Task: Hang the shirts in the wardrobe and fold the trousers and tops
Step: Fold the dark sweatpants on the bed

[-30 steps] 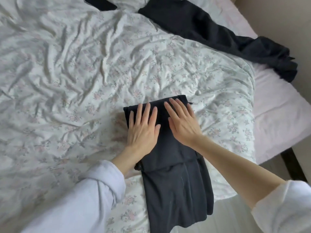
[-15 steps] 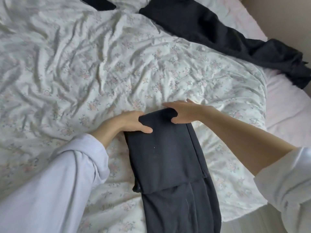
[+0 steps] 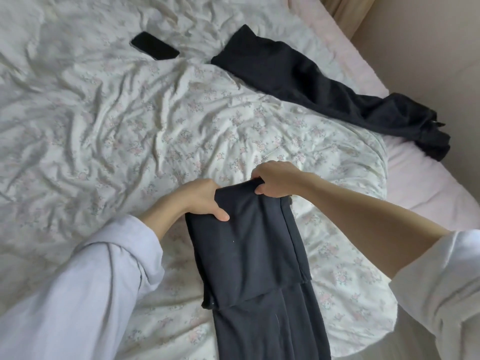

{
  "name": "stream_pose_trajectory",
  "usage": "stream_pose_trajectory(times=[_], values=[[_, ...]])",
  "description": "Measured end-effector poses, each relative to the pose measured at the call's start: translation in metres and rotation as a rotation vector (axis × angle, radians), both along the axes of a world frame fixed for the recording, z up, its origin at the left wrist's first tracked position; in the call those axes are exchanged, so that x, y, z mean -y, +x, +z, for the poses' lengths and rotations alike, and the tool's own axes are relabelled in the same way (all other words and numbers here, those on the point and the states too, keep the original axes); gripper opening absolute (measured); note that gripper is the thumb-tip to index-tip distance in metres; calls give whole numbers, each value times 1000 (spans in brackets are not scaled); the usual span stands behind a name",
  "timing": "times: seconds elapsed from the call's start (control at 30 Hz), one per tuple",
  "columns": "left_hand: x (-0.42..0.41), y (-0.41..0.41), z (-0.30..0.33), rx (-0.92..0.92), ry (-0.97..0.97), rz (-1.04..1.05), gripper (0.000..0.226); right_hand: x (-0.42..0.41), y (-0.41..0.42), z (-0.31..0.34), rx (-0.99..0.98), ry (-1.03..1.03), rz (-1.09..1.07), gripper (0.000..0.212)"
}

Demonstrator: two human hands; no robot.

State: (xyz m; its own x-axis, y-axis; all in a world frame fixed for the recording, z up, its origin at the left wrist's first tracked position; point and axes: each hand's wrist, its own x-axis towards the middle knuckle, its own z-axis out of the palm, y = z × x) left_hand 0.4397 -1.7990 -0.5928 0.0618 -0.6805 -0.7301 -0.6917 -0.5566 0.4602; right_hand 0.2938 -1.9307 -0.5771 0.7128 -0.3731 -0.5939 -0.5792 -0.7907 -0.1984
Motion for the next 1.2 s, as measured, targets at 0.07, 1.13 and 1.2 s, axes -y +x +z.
stream_pose_trajectory(times=[0.07, 1.13, 1.2], values=[[20, 14, 22, 126, -83, 31, 36, 16, 11, 18, 99, -90, -69, 24], [-136, -126, -13, 442, -686, 44, 30, -195, -143, -28, 583, -296, -385, 33], [-114, -121, -22, 473, -660, 64, 44, -173, -114, -32, 573, -329, -450, 41]])
